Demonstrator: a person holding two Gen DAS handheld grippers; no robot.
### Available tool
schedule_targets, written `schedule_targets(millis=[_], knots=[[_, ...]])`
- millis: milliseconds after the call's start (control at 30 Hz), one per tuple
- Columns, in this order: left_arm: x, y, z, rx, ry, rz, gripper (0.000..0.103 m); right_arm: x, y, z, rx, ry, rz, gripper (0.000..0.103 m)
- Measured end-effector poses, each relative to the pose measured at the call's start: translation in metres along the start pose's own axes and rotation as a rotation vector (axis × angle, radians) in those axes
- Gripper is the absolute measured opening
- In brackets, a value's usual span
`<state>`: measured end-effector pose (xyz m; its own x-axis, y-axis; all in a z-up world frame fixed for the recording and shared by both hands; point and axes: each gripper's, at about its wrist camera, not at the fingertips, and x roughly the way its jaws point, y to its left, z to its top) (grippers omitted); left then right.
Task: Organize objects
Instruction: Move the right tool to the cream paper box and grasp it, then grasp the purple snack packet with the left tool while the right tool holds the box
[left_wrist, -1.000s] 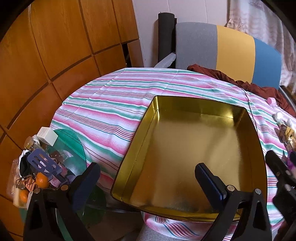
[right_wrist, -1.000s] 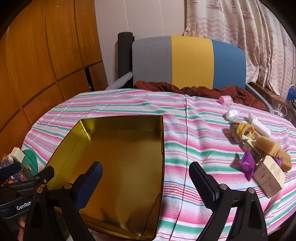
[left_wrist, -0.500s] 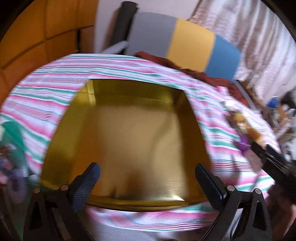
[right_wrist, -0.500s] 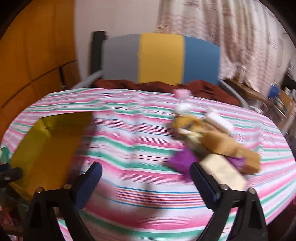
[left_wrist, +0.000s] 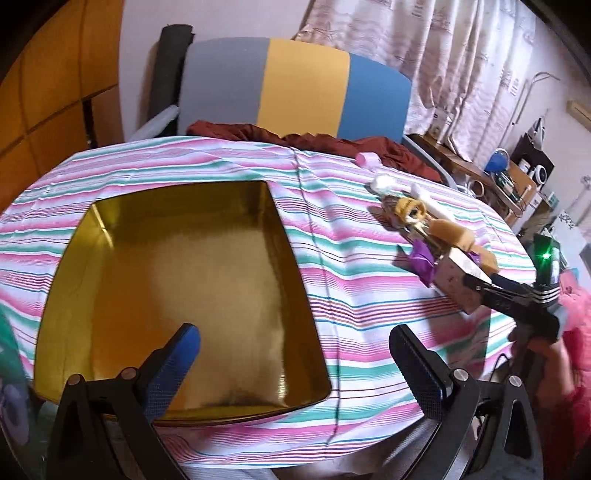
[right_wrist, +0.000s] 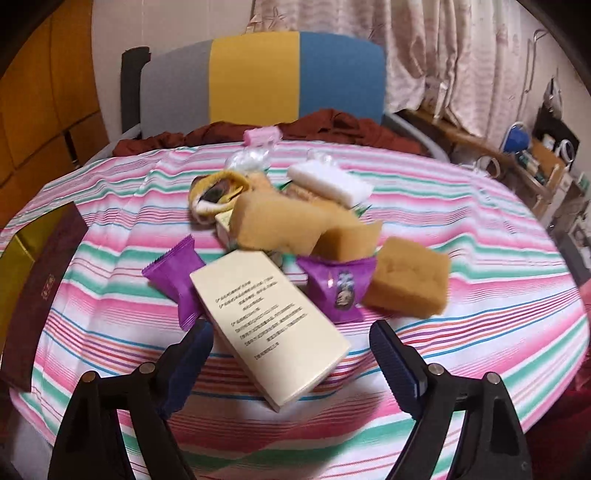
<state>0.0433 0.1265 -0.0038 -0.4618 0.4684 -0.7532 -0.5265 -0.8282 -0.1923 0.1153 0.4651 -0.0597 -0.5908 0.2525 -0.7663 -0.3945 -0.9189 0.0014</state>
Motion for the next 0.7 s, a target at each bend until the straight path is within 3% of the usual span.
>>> schedule_targets(millis=[167,233,433,500,700], knots=[[0.005,-0.015,0.001,0.042,0.0,0.01,0.103,-0.001,0.015,-0.009,0.012,0.005,0.053,0.062],[0.007,-0.021,0.003,0.052,0.001,0.005,0.103,0.0,0.024,-0.014,0.011,0.02,0.081,0.058],[0.024,-0.041,0.011,0.076,0.035,-0.015,0.103,0.012,0.036,-0.013,0.053,0.026,0.078,0.057],[0.031,-0.047,0.014,0.081,0.041,-0.021,0.103,0.015,0.036,-0.012,0.089,0.036,0.088,0.052],[0.06,-0.073,0.035,0.074,0.076,-0.052,0.103,0.005,0.037,-0.025,0.114,0.029,0.089,0.051]])
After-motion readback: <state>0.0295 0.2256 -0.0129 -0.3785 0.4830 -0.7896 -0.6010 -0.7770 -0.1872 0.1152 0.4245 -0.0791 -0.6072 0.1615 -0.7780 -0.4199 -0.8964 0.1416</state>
